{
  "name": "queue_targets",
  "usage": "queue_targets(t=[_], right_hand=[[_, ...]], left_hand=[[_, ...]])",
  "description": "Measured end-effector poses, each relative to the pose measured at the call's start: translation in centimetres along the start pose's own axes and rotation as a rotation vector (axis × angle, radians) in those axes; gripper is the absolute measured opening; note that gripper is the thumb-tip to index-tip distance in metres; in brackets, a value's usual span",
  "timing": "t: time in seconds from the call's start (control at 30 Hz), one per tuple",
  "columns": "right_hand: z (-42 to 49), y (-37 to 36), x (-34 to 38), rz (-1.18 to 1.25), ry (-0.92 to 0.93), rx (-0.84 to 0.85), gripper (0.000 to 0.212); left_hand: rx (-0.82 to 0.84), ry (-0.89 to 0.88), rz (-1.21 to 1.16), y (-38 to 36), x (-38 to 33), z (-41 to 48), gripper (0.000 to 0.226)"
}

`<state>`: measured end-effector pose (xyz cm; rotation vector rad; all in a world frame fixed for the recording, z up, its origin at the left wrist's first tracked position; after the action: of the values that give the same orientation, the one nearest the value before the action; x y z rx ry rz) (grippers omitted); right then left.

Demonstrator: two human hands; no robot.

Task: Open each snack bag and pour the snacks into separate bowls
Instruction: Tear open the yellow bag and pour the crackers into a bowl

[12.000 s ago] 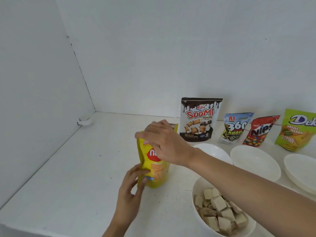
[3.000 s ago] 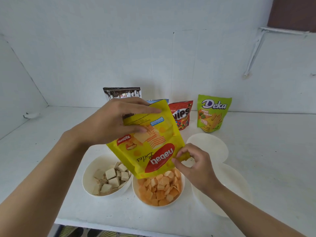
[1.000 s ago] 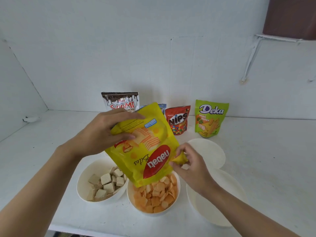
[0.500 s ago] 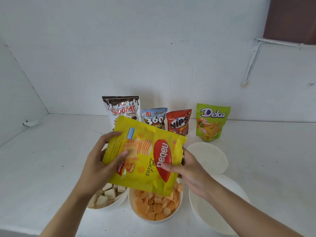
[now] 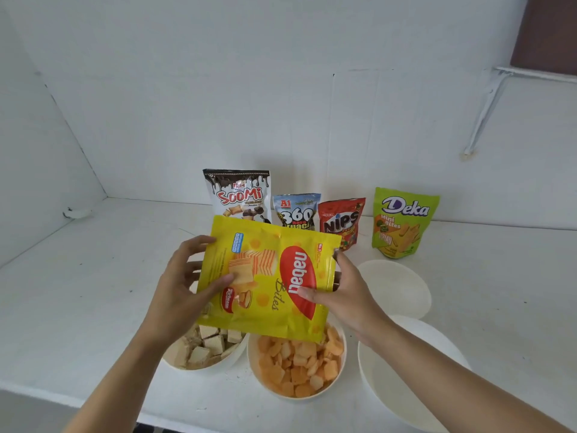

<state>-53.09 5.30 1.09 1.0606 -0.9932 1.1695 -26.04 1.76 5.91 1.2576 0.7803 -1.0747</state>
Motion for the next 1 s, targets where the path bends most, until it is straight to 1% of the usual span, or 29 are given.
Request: queue_targets(t=[0.07,0.13,0.23,0.3,0.37,0.43,0.57,0.63,0.7,0.77,0.83,0.9,0.93,1.0], right_hand=[[-0.4,-0.1,-0.2,0.052,-0.007,-0.023,0.073],[-0.7,0.2,-0.3,0.156,-0.008,-0.073,0.070],[-0.9,1.4,0.2,0.185,0.062,-0.146,0.063],[-1.0,1.4,0.6,0.130,0.108,-0.099,0.060],[-1.0,0.8,0.7,0.050,0.114,0.013,0.054],[-1.0,0.4,0.6,0.007,0.103,0.083,0.051],[-1.2,0.9,0.5,0.015,0.123,0.086,0.049],[-1.3,1.1,0.3,-0.032,0.160,0.068,0.045],[-1.4,1.7,0.0,-0.075,0.195,0.015,0.040],[-1.5,2.4,-0.1,-0.051,0.208,-0.043,0.041],[-1.7,2.9,-0.3,0.033,0.192,-0.099,0.041],[-2.0,3.2,-0.5,0.113,0.184,-0.148,0.039],[-2.2,3.3,-0.6,0.129,0.180,-0.157,0.039],[-2.4,3.1,-0.8,0.122,0.177,-0.134,0.037]], left_hand=[[0.040,-0.020,-0.014,0.3,-1.0,0.3,0.055],[0.091,-0.047,0.032,0.5,-2.1,0.6,0.046],[0.127,-0.074,0.073,0.9,-3.7,0.8,0.038],[0.149,-0.108,0.111,1.0,-5.0,0.9,0.037],[0.174,-0.157,0.189,0.7,-6.2,1.1,0.037],[0.193,-0.195,0.247,0.2,-7.2,1.4,0.038],[0.154,-0.300,0.320,0.0,-8.8,1.7,0.041],[0.125,-0.256,0.349,0.1,-8.1,2.1,0.052],[0.116,-0.154,0.359,0.1,-6.6,2.6,0.063],[0.144,-0.048,0.250,-0.1,-5.1,2.5,0.066],[0.174,0.006,0.011,-0.7,-3.9,1.7,0.066],[0.184,0.023,-0.245,-1.2,-3.0,0.6,0.066],[0.193,0.023,-0.323,-1.7,-2.6,0.1,0.064],[0.243,-0.001,-0.354,-3.2,-2.0,-0.7,0.055]])
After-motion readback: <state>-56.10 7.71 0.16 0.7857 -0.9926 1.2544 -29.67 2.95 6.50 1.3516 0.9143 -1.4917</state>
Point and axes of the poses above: each hand's wrist, its own z-axis towards the middle knuckle, its own y-axis out of the back of the hand, x = y × z, the point moved 9 cm from there along z, towards the middle knuckle, and after that the axes turned 10 degrees about y, right-handed, at the moved point
